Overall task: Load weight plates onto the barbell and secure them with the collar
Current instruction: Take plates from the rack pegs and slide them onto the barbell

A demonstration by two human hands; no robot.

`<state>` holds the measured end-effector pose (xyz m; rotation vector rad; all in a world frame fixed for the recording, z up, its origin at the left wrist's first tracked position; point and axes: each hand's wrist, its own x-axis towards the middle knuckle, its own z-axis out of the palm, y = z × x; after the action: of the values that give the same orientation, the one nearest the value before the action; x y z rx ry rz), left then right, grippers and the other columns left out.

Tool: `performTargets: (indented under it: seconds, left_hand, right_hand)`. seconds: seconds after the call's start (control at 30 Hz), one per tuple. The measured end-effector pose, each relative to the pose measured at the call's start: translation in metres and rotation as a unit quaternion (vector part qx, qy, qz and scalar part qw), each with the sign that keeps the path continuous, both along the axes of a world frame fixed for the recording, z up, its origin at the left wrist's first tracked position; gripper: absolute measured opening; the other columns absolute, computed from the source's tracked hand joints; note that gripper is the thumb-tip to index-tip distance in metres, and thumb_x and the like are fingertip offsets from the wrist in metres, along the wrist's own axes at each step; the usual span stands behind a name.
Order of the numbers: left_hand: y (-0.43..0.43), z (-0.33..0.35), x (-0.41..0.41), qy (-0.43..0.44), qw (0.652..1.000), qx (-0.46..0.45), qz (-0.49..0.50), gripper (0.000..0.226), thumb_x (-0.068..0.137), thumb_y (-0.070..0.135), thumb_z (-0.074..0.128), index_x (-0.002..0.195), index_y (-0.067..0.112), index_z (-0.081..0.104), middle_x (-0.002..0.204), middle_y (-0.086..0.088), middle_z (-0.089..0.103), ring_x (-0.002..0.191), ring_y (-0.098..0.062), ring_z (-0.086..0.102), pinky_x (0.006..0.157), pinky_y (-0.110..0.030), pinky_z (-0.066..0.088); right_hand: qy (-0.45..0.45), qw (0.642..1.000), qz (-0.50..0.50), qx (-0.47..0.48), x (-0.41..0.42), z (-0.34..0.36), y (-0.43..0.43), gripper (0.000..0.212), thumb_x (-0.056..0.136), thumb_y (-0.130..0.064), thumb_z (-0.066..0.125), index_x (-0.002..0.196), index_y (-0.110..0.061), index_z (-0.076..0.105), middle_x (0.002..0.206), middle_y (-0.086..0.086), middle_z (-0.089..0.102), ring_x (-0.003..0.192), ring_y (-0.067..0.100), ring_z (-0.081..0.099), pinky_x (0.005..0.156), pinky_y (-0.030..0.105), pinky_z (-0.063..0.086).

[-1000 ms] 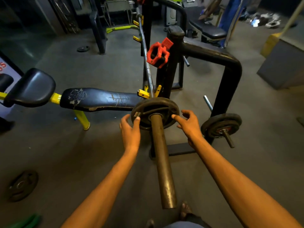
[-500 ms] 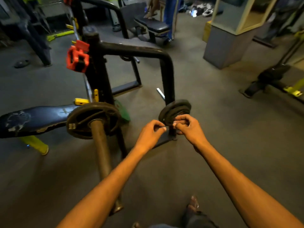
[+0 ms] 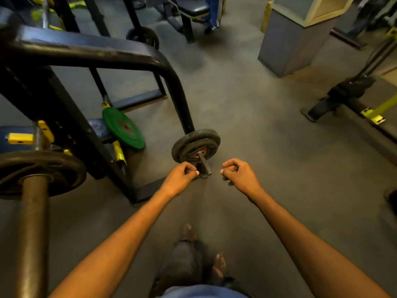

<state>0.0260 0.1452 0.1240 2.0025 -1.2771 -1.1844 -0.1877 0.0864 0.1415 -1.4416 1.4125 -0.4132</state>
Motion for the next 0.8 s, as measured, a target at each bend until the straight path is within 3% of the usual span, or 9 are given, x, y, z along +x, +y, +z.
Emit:
performTargets:
  seconds: [0.27,0.33,0.4,0.5,0.6,0.7,0.8]
  left_hand:
    - [-0.076,-0.07,0.018,-0.008,0.997,0.057,0.042,0.016,0.096,0.031,0.064,0.104,0.017,0.065,0.101,-0.007,0.069,0.092,-0.019,0.065,0.073,-0.026,0.049]
    - [-0.093,-0.087,0.021,-0.01,0.996,0.074,0.053,0.014,0.095,0.032,0.065,0.102,0.02,0.065,0.102,-0.004,0.068,0.097,-0.02,0.066,0.077,-0.029,0.051]
    - [-0.107,-0.105,0.026,-0.024,0.995,0.08,0.061,0.014,0.094,0.033,0.066,0.103,0.022,0.065,0.107,-0.003,0.068,0.102,-0.021,0.065,0.084,-0.033,0.052]
    - [-0.123,-0.133,0.034,-0.065,0.992,0.089,0.062,0.031,0.094,0.036,0.066,0.12,0.021,0.061,0.127,-0.008,0.062,0.118,-0.026,0.06,0.094,-0.038,0.05]
    - [-0.138,-0.166,0.047,-0.084,0.989,0.088,0.08,0.056,0.093,0.037,0.067,0.143,0.02,0.048,0.146,-0.011,0.051,0.134,-0.028,0.05,0.108,-0.043,0.045]
    - [-0.147,-0.198,0.056,-0.092,0.987,0.069,0.112,0.066,0.09,0.034,0.07,0.149,0.018,0.043,0.147,-0.012,0.051,0.135,-0.029,0.05,0.111,-0.043,0.044]
    - [-0.152,-0.218,0.062,-0.12,0.981,0.042,0.147,0.058,0.088,0.026,0.072,0.141,0.016,0.051,0.14,-0.011,0.057,0.129,-0.027,0.055,0.107,-0.037,0.045]
  right_hand:
    - [0.099,0.992,0.075,0.008,0.012,-0.059,-0.086,0.019,0.084,-0.027,0.073,0.102,-0.02,0.068,0.089,0.001,0.073,0.087,0.022,0.07,0.08,0.042,0.06]
    - [0.115,0.989,0.095,0.016,0.015,-0.072,-0.105,0.019,0.086,-0.026,0.072,0.103,-0.02,0.067,0.092,-0.001,0.07,0.09,0.021,0.068,0.079,0.037,0.058]
    - [0.12,0.985,0.119,0.02,0.02,-0.086,-0.126,0.02,0.087,-0.028,0.071,0.104,-0.019,0.066,0.094,-0.002,0.068,0.093,0.02,0.067,0.083,0.04,0.059]
    - [0.123,0.979,0.16,0.029,0.029,-0.117,-0.157,0.027,0.089,-0.03,0.069,0.112,-0.017,0.064,0.105,-0.001,0.067,0.098,0.02,0.066,0.088,0.045,0.059]
    - [0.115,0.976,0.183,0.008,0.039,-0.153,-0.189,0.037,0.091,-0.028,0.069,0.125,-0.017,0.06,0.113,-0.005,0.06,0.109,0.019,0.063,0.086,0.034,0.054]
    - [0.121,0.967,0.22,-0.043,0.047,-0.182,-0.217,0.049,0.092,-0.026,0.07,0.137,-0.012,0.056,0.13,0.005,0.059,0.122,0.021,0.055,0.094,0.029,0.042]
    - [0.15,0.954,0.249,-0.068,0.055,-0.208,-0.24,0.058,0.09,-0.022,0.073,0.142,-0.012,0.05,0.142,0.012,0.056,0.131,0.028,0.053,0.104,0.036,0.046]
